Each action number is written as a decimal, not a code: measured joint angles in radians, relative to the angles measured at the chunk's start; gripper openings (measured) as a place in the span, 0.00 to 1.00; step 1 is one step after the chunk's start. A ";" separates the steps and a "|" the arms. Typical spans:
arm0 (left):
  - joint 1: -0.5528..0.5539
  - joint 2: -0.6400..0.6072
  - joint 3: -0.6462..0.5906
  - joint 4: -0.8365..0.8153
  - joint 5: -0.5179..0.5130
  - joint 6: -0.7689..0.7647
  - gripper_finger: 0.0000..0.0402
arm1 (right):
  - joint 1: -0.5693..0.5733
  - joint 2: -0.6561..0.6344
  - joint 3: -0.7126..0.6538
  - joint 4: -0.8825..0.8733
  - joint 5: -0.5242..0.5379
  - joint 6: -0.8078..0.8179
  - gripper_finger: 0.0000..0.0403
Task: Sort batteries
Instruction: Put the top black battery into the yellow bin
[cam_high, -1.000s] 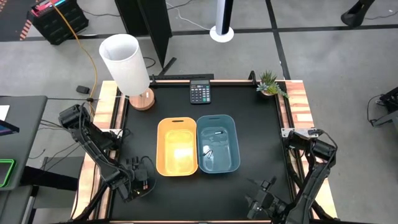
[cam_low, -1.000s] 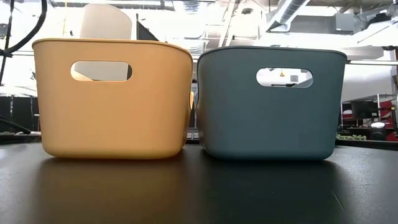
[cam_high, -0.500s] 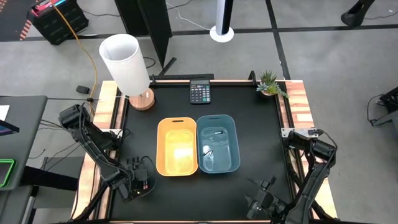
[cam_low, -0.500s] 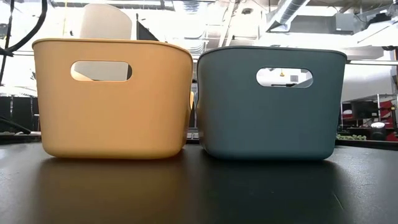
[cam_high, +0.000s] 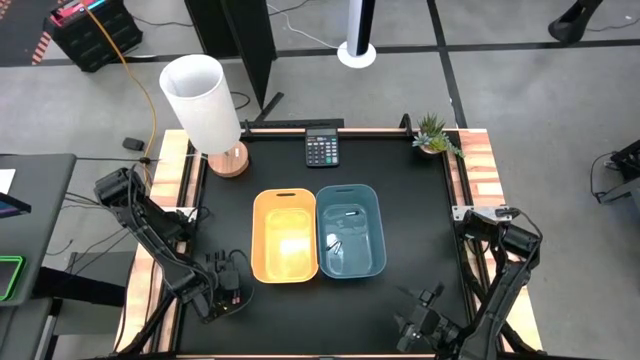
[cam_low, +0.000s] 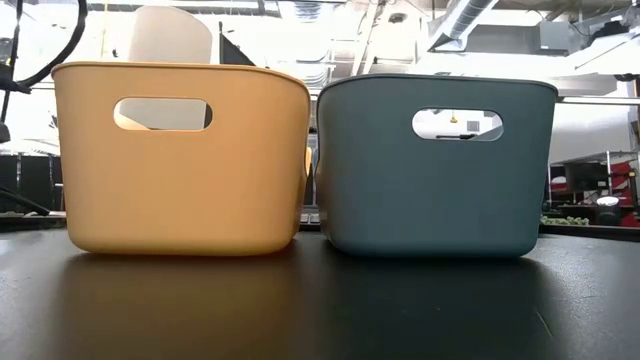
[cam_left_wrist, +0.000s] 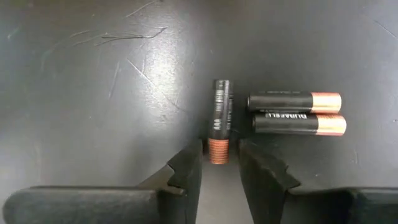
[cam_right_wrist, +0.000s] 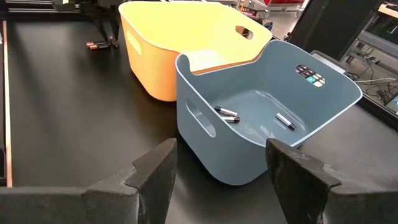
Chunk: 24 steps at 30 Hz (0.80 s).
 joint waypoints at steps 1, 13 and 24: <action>0.000 -0.001 -0.008 0.013 0.005 -0.005 0.24 | 0.000 0.000 0.000 0.000 0.000 0.000 0.65; 0.000 -0.004 -0.059 0.077 0.026 -0.048 0.07 | -0.007 0.000 0.000 0.000 0.000 0.000 0.65; 0.001 -0.075 -0.043 -0.035 -0.002 -0.105 0.04 | -0.014 0.000 0.000 0.000 -0.007 -0.001 0.65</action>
